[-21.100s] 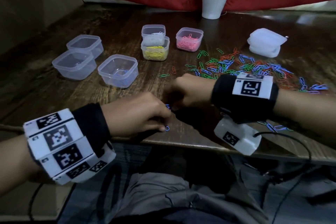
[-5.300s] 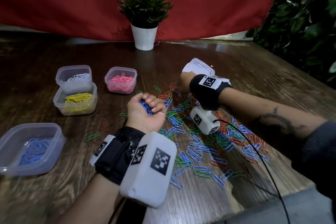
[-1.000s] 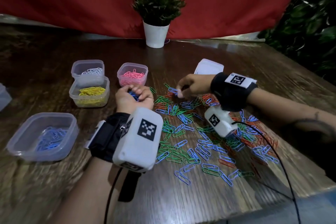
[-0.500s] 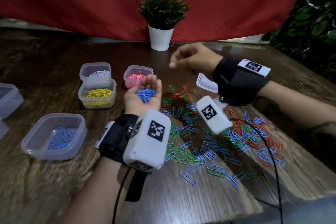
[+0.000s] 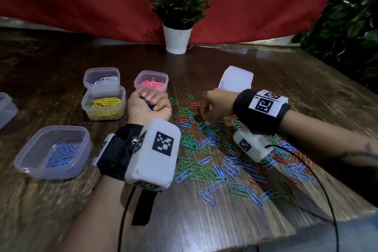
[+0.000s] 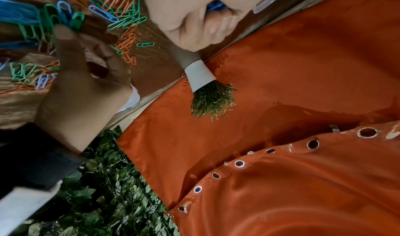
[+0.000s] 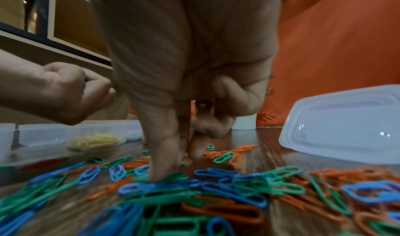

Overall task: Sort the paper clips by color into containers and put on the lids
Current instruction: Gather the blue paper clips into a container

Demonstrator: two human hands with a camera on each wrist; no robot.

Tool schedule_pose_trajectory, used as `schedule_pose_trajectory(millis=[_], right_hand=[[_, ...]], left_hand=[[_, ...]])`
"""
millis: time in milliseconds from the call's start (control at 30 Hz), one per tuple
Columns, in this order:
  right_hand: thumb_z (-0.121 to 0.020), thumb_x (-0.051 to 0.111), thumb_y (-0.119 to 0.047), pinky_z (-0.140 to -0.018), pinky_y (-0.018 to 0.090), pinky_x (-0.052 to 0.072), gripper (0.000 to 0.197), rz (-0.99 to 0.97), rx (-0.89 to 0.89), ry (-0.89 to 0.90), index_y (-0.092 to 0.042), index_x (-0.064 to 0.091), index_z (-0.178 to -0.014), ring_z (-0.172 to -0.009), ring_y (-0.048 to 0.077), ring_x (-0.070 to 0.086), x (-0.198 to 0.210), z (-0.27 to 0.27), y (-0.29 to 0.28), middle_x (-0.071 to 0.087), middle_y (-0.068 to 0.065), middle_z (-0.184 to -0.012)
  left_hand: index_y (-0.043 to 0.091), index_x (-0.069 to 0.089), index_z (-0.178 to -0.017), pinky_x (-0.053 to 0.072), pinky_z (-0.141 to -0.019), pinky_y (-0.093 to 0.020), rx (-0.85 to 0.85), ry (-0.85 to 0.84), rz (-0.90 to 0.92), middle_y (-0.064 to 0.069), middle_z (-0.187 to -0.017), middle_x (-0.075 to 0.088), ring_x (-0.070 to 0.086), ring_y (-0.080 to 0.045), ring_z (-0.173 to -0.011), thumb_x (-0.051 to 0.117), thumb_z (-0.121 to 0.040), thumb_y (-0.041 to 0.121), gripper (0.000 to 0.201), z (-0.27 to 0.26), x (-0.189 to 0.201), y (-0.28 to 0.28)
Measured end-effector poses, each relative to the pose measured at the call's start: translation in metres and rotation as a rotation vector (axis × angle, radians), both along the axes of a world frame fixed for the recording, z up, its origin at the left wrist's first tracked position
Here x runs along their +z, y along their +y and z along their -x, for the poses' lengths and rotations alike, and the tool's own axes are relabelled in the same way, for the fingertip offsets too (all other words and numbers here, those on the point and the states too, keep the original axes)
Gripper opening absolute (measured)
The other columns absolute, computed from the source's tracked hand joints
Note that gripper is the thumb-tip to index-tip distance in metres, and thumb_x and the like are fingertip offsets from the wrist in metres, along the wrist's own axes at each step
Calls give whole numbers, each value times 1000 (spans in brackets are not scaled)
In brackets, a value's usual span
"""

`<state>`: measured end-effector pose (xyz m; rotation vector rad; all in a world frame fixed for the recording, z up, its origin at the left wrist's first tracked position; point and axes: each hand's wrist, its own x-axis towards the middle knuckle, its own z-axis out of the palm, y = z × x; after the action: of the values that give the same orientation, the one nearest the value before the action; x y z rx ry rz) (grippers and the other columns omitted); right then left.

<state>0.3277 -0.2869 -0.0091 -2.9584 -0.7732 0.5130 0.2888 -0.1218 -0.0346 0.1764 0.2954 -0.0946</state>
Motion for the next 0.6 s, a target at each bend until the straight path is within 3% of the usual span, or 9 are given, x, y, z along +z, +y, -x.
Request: schedule_pose_trajectory(millis=[67, 200, 300, 367, 500, 600], right_hand=[[-72, 77, -17, -60, 21, 38, 17, -76, -43, -5, -10, 72, -87, -77, 11, 53, 1, 0, 4, 63, 2, -80], [-76, 73, -38, -63, 23, 37, 36, -98, -95, 4, -6, 69, -91, -77, 17, 53, -9, 7, 19, 60, 5, -81], [-78, 72, -32, -66, 25, 36, 40, -65, -174, -50, 0, 65, -100, -87, 25, 58, -17, 6, 28, 63, 16, -94], [-79, 73, -25, -64, 24, 38, 37, -70, -213, -9, 1, 65, -104, -86, 22, 57, -16, 1, 30, 65, 15, -99], [-80, 70, -18, -46, 19, 35, 24, -95, -237, 64, 0, 69, -96, -60, 11, 50, -13, 0, 25, 54, -2, -63], [-78, 71, -15, -45, 16, 36, 14, -183, -246, 63, -7, 69, -89, -56, 4, 45, -13, 2, 20, 51, -6, -62]], left_hand=[[13, 33, -33, 16, -23, -15, 18, -13, -17, 5, -31, 28, 27, -7, -22, 39, -62, 10, 29, 1, 2, 1], [12, 33, -36, 16, -23, -16, 48, -13, -2, 4, -33, 28, 27, -8, -23, 39, -62, 9, 27, 3, 6, 10], [11, 32, -39, 16, -22, -18, 80, -23, 74, 2, -33, 27, 27, -11, -23, 39, -60, 7, 22, 3, 11, 24], [10, 31, -40, 15, -22, -17, 106, -28, 128, 1, -34, 27, 27, -12, -22, 38, -56, 6, 18, 4, 14, 33], [8, 31, -39, 14, -23, -16, 138, -36, 177, 0, -34, 27, 27, -14, -22, 38, -56, 4, 18, 6, 17, 35], [9, 31, -40, 14, -23, -15, 129, -26, 165, 0, -33, 27, 28, -13, -22, 38, -57, 4, 19, 7, 18, 31]])
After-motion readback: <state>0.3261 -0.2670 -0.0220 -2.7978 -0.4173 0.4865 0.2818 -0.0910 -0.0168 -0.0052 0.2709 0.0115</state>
